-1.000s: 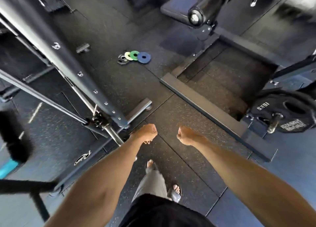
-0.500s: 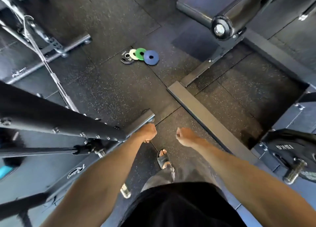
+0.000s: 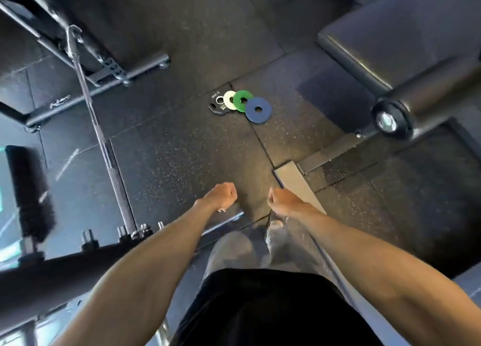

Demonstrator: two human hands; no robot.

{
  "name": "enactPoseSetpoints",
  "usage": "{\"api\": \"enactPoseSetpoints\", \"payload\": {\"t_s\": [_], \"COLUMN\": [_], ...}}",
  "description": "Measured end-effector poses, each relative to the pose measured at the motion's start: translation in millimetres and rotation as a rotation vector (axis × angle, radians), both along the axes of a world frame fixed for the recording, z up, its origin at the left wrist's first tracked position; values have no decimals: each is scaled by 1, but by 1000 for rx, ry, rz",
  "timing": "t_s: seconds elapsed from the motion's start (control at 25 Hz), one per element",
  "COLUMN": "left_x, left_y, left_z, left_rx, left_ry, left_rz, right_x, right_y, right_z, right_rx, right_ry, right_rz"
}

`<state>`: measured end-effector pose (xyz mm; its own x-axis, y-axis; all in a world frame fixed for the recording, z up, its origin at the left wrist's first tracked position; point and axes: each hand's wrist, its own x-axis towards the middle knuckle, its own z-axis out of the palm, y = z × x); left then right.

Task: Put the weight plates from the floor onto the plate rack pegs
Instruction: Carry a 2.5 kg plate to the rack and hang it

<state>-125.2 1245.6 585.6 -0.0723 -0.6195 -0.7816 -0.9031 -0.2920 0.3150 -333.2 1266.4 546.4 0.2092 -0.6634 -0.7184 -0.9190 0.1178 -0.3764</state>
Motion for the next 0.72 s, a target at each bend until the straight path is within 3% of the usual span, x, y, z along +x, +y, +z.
{"api": "enactPoseSetpoints", "payload": {"t_s": [0.12,0.32,0.72], "left_x": [-6,-11,60], "left_y": [-64,-168,-381], "left_z": [-1,-5,-83], "left_rx": [-80,-44,55], "left_ry": [15,49,74], "left_rz": [139,196,397], "right_x": [-8,4,78], "right_y": [-79,-205,-445], "right_z": [5,0,-71], "right_rx": [-23,-31,69], "right_ry": [-26,1,65], "right_rz": [47,162,203]}}
